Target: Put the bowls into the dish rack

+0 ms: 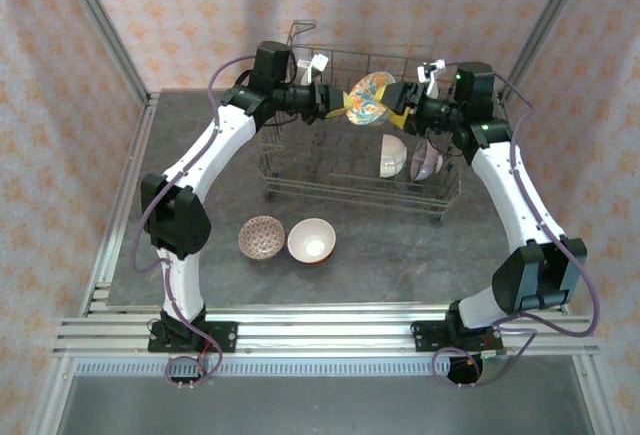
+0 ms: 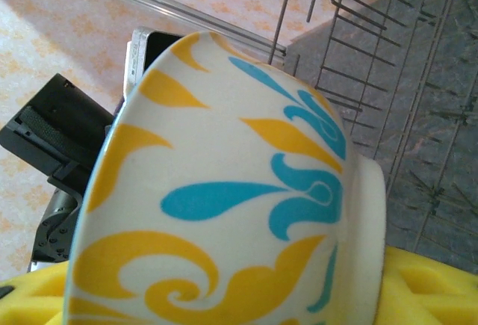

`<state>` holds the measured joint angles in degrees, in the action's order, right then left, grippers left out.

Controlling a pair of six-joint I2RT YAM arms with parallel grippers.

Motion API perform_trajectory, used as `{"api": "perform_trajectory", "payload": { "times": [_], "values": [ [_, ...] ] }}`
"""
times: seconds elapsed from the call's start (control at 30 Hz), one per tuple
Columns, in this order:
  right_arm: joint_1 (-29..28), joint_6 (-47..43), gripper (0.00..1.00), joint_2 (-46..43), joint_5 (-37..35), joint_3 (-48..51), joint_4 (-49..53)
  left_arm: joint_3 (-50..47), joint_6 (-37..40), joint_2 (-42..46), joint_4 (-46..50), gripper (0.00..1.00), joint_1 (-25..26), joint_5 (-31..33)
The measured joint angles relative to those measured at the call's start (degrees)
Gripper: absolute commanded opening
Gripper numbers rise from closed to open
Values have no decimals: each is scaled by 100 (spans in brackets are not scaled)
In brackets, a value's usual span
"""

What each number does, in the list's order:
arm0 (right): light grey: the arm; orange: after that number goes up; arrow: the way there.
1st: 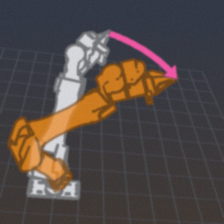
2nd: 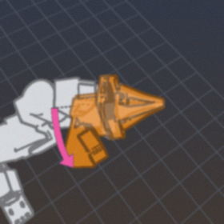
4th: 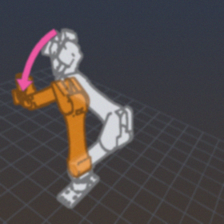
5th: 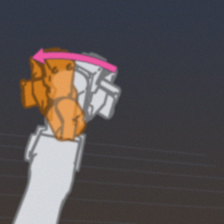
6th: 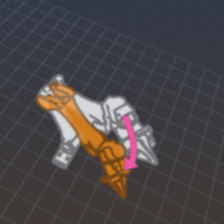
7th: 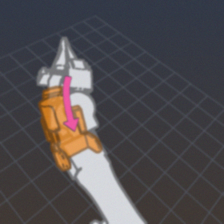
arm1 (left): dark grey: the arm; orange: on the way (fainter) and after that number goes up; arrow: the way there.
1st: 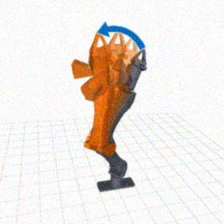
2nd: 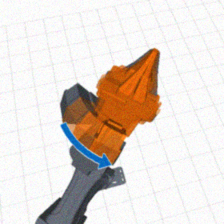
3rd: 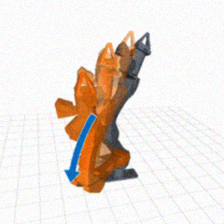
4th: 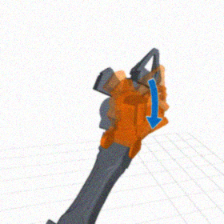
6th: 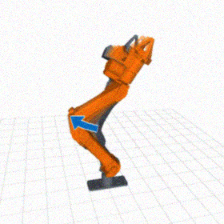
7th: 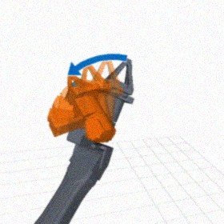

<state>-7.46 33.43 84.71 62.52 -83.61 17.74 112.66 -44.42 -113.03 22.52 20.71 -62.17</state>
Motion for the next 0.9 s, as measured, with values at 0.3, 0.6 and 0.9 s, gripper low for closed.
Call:
{"api": "perform_trajectory", "payload": {
  "times": [0.3,0.6,0.9],
  "values": [
    [-20,-527,51,140,-243,-317,962,22,149,-70,131,24,13,199],
    [-101,-949,51,404,-706,-518,1744,238,407,-81,463,37,-9,442],
    [-476,-1554,51,1045,-1875,-1665,2824,688,1335,-63,1410,46,-9,1631]
  ]
}}
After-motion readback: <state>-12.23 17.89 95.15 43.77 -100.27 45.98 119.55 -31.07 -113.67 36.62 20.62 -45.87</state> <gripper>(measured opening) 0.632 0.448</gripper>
